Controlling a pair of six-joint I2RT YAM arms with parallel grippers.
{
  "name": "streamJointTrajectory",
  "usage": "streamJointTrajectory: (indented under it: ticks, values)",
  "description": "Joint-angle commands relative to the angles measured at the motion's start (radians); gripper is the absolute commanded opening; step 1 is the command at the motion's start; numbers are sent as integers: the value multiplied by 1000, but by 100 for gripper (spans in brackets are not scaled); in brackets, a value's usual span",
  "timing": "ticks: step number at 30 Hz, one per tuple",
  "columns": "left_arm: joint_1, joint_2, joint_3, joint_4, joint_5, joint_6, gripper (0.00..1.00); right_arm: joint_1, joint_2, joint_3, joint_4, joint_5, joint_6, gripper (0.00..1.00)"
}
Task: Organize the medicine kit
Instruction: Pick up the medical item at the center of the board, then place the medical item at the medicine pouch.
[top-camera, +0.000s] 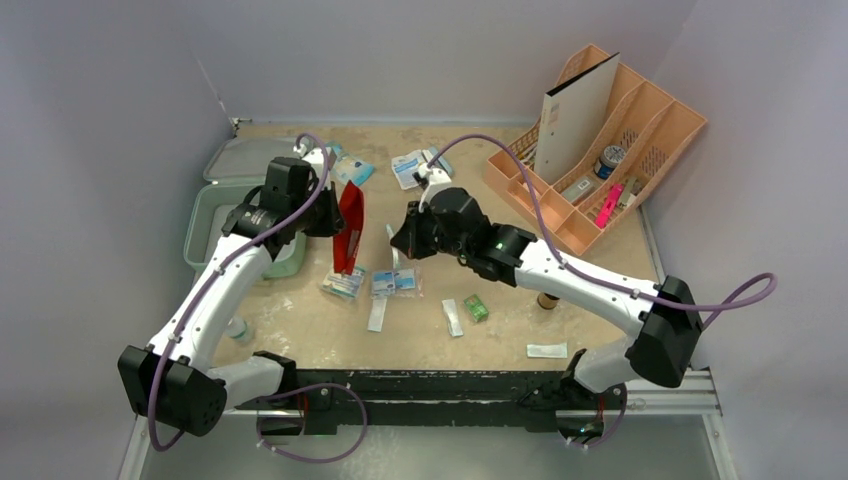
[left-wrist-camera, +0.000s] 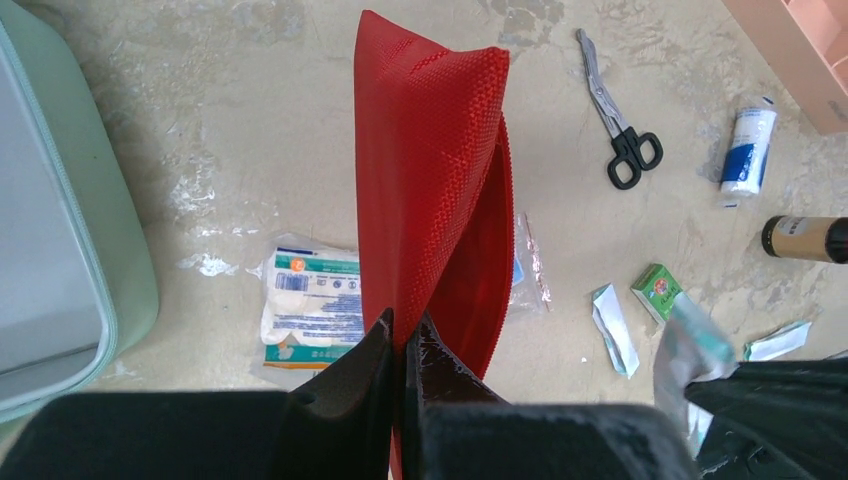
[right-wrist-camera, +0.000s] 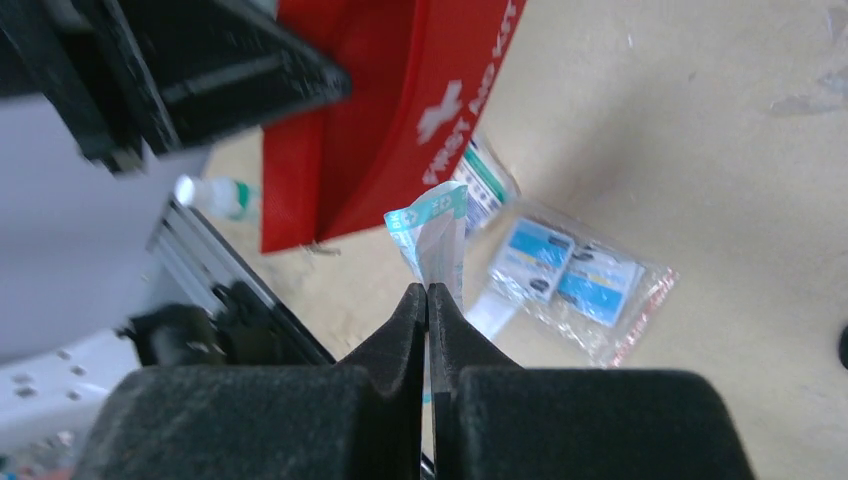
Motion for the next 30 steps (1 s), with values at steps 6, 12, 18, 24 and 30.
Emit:
streamJointTrajectory:
  ticks: [6,12,18,24,30]
  values:
    - [2,-18,-3,55,52,-13,0,-35,26,70,234,6,308,0]
    - [2,-10,-4,54,72,-18,0,-38,66,68,371,-9,411,0]
    - [2,-21,-7,61,76,-17,0,-40,148,103,404,-19,452,0]
    - [2,-20,-8,60,89,-14,0,-47,223,135,435,-37,465,0]
    - [2,-25,-8,55,95,-7,0,-52,271,191,347,6,413,0]
